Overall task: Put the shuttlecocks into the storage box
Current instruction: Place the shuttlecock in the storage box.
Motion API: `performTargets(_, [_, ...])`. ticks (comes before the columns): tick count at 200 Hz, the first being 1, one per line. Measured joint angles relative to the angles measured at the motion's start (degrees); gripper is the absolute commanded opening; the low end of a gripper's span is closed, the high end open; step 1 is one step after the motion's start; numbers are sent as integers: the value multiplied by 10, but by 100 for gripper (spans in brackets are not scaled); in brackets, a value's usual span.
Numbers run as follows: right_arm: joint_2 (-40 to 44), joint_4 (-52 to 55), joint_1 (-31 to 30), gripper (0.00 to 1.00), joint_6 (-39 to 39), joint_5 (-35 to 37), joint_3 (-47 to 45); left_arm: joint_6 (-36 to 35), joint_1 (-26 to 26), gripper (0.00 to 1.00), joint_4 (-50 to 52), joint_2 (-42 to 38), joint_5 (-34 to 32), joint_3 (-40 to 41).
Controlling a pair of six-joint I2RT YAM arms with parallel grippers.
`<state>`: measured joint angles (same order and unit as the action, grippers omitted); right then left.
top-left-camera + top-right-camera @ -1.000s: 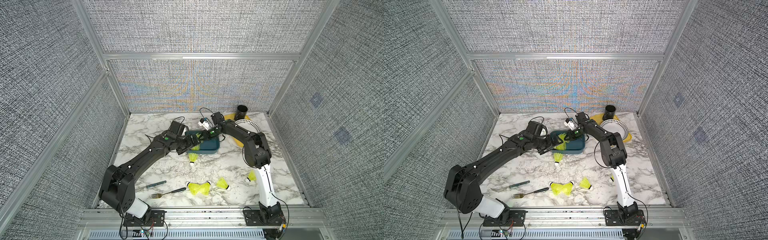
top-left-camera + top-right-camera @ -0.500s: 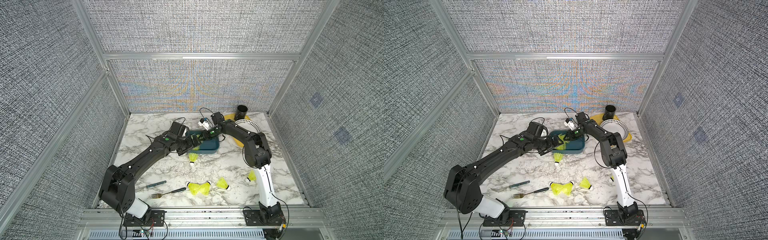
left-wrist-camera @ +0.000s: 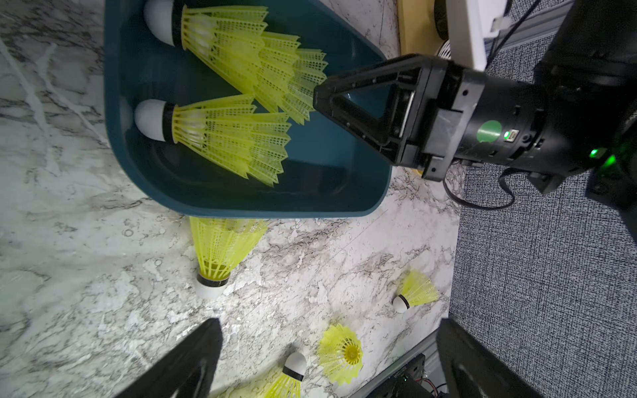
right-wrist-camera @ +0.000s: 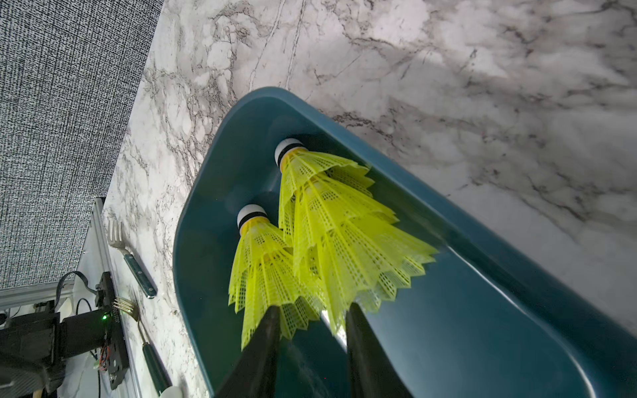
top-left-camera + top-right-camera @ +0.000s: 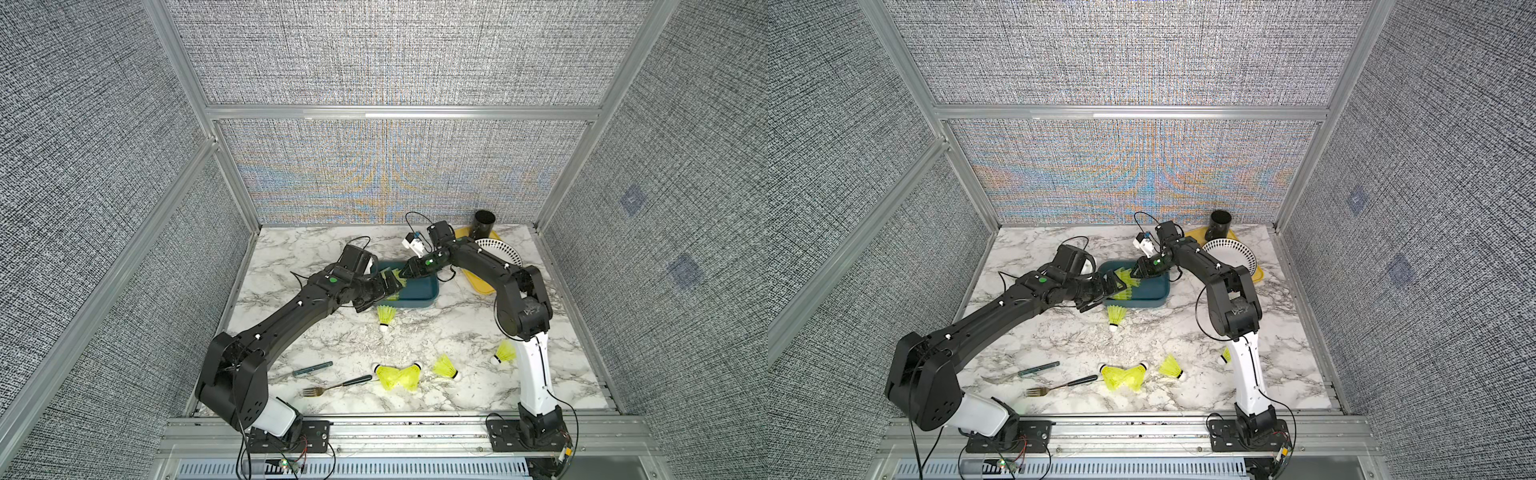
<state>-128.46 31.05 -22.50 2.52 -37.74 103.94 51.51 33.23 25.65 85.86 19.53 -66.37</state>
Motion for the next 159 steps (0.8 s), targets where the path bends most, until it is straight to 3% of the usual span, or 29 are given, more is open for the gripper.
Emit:
performTargets(112, [42, -4, 7, 35, 14, 24, -20, 0, 0, 100, 0, -10, 0, 9])
performTargets(159, [88, -15, 7, 44, 27, 42, -46, 0, 1, 100, 0, -21, 0, 19])
